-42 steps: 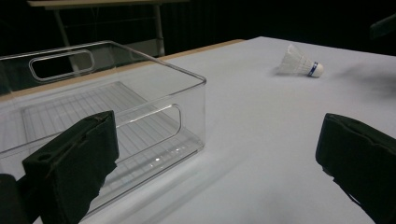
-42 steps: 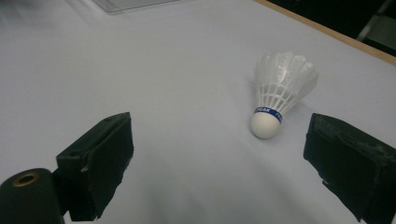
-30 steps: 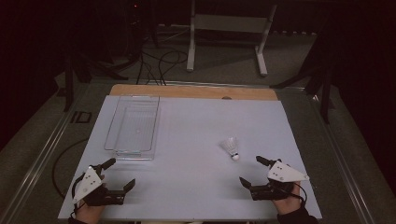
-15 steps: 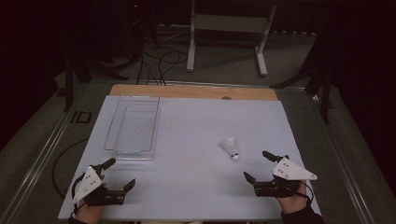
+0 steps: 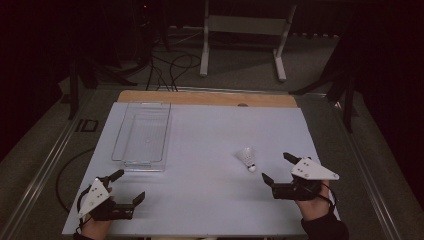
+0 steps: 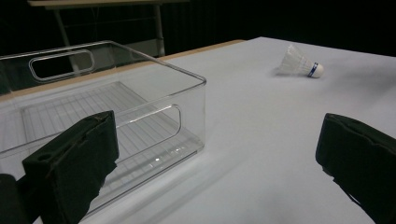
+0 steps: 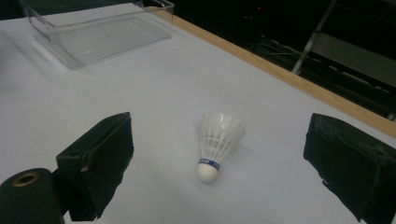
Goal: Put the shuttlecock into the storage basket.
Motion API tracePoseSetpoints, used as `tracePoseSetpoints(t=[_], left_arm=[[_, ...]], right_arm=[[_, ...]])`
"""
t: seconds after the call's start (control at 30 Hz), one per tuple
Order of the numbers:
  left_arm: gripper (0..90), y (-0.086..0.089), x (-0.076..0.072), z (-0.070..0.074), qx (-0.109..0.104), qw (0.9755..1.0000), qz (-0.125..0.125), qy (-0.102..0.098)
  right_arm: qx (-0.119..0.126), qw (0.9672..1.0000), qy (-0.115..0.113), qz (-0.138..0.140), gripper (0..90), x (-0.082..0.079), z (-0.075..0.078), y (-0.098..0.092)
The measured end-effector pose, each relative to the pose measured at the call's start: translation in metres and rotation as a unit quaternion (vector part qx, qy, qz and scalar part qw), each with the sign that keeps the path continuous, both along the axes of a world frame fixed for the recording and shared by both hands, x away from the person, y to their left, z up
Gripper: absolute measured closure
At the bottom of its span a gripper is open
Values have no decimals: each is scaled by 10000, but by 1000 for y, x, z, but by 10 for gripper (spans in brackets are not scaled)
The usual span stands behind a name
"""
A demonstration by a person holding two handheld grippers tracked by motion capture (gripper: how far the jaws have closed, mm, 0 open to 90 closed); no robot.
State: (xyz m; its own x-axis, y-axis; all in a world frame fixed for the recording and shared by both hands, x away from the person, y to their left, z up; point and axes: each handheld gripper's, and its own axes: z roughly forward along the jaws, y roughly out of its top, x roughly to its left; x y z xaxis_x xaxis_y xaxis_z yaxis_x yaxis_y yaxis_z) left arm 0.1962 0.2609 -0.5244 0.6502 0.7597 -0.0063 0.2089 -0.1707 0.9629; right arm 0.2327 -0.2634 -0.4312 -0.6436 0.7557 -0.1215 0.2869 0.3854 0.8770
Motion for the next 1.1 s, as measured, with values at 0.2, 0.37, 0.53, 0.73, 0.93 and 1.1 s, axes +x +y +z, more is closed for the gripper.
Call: tracePoseSetpoints(t=[0.2,0.37,0.53,0.73,0.93,1.1], left_arm=[[0,0,0,0,-1,10000,0,-2],[0,0,0,0,1,10000,-2,4],[0,0,0,0,6,10000,-1,-1],[0,0,0,0,2,10000,1,-1],[0,0,0,0,8,10000,-4,3],[0,0,0,0,5,10000,18,-13]], right_arm=[[-62,10000,54,-20,85,7,4,5],[-85,9998,129,-91,85,12,7,9],[-109,9997,169,-145,85,18,13,11],[-118,9995,139,-276,85,22,17,13],[-154,9990,211,-355,85,26,19,16],[-190,9989,209,-368,85,29,20,19]])
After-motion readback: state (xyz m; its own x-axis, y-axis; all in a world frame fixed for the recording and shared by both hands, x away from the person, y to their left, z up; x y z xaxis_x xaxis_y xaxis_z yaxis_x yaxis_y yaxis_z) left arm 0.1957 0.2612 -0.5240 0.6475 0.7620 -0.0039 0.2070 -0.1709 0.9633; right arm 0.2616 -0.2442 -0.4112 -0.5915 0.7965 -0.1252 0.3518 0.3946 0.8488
